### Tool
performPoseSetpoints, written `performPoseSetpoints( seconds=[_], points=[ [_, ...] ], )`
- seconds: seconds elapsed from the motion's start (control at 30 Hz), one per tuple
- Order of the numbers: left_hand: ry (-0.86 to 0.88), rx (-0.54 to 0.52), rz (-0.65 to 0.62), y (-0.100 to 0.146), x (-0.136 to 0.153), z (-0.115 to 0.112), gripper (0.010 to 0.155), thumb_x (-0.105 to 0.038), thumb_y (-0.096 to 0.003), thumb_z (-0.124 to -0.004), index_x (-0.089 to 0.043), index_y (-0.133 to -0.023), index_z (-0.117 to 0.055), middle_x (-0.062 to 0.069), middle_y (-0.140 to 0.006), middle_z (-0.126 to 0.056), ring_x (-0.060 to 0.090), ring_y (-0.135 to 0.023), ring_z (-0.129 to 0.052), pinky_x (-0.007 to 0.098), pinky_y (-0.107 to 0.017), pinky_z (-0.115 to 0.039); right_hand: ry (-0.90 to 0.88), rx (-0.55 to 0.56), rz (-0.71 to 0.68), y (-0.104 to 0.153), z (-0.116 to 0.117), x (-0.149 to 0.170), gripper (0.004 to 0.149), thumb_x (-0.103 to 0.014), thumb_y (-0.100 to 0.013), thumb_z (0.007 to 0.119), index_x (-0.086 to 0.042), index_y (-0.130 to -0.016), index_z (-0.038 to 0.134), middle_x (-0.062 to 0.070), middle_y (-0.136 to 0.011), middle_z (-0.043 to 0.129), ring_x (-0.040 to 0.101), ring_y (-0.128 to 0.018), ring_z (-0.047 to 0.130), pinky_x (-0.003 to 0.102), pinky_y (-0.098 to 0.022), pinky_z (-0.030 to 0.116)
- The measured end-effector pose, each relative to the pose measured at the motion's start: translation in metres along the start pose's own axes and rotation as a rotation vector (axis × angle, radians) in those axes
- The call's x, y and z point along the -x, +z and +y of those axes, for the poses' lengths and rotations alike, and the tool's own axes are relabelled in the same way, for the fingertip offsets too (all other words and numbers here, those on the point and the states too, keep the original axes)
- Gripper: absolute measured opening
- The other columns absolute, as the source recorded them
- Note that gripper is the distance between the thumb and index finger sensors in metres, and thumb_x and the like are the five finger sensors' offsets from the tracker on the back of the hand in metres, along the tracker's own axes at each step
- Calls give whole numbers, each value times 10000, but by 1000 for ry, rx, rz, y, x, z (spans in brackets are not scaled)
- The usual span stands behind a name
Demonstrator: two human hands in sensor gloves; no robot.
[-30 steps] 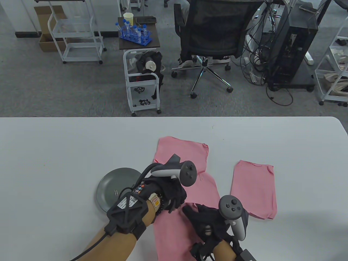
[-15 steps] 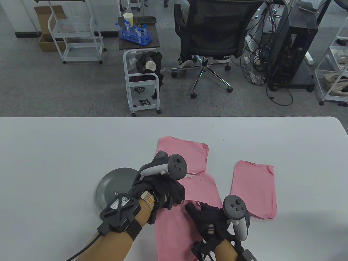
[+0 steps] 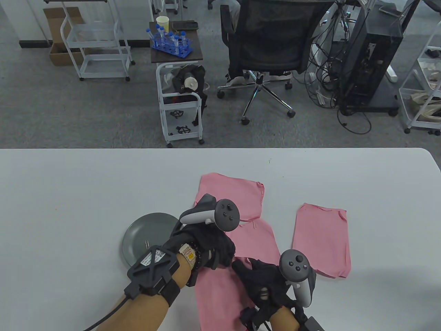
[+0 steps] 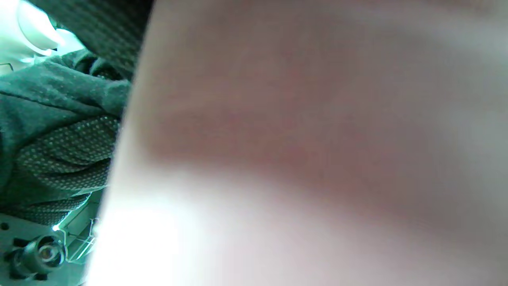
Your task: Pinch and push to attach paper clips
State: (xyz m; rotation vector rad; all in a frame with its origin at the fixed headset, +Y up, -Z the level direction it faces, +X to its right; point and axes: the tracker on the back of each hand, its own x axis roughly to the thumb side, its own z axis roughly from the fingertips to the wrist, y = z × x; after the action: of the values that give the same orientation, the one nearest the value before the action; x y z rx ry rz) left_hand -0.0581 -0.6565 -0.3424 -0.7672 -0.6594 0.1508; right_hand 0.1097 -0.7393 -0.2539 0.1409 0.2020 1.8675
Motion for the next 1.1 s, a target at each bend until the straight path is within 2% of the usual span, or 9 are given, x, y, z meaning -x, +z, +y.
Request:
performPoseSetpoints(
  seconds=[0.13,0.2,0.37,0.47,0.57,0.73,0.8,0.97,1.1],
  points=[
    [54,-7,9,11,13,1,535,-486,-317,-848,-259,-797,-915,10,-771,-1021,251,-726,-1002,497,-611,-750,-49,-53,7,0,-3,1,421,-430,-432,771,-116,-707,829,3,-493,1054,215,-358,1090,411,-332,895],
    [154,-121,39,27,36,6,653,-562,-292,-849,-256,-869,-841,10,-839,-968,250,-770,-974,494,-625,-740,-79,-28,1,1,-9,0,423,-438,-436,761,-131,-721,819,-4,-505,1049,211,-366,1088,407,-336,894],
    [655,-193,-98,49,89,-33,833,-621,-270,-890,-198,-964,-706,69,-918,-867,292,-790,-946,510,-617,-733,-172,16,8,2,-20,3,434,-444,-451,736,-142,-759,783,-10,-551,1029,208,-400,1078,399,-353,887],
    [801,-205,-203,52,92,-67,739,-568,-313,-900,-198,-932,-739,55,-858,-908,259,-717,-998,484,-576,-776,-214,-3,18,2,-17,5,443,-442,-460,723,-142,-785,755,-1,-593,1012,217,-435,1068,401,-372,879],
    [912,-325,-217,60,93,-90,445,-393,-416,-845,-221,-827,-846,15,-707,-999,189,-565,-1069,434,-496,-838,-216,-31,13,3,-10,5,474,-447,-453,729,-135,-811,727,11,-636,995,235,-468,1058,410,-383,873],
    [993,-559,-209,84,114,-98,429,-386,-428,-826,-223,-824,-842,11,-684,-997,167,-518,-1083,410,-462,-861,-192,-274,115,2,1,9,624,-462,-433,776,-104,-907,585,76,-804,876,306,-610,991,460,-444,833],
    [1039,-596,-196,91,124,-102,428,-388,-431,-825,-222,-825,-839,11,-682,-997,164,-513,-1086,407,-459,-863,-106,-339,134,1,7,12,554,-413,-461,763,-117,-902,603,63,-813,879,305,-651,976,465,-478,821],
    [1111,-554,-198,100,132,-119,509,-421,-441,-797,-199,-897,-756,35,-788,-934,201,-607,-1046,432,-511,-825,-50,-199,92,3,7,2,418,-346,-438,781,-151,-807,747,25,-661,977,258,-501,1042,422,-396,866],
    [1081,-592,-162,124,144,-133,653,-529,-437,-748,-198,-983,-607,61,-912,-799,227,-713,-964,454,-577,-761,-62,-35,68,2,-33,-11,422,-345,-443,763,-134,-808,739,24,-627,984,221,-419,1064,394,-343,887]
  ],
)
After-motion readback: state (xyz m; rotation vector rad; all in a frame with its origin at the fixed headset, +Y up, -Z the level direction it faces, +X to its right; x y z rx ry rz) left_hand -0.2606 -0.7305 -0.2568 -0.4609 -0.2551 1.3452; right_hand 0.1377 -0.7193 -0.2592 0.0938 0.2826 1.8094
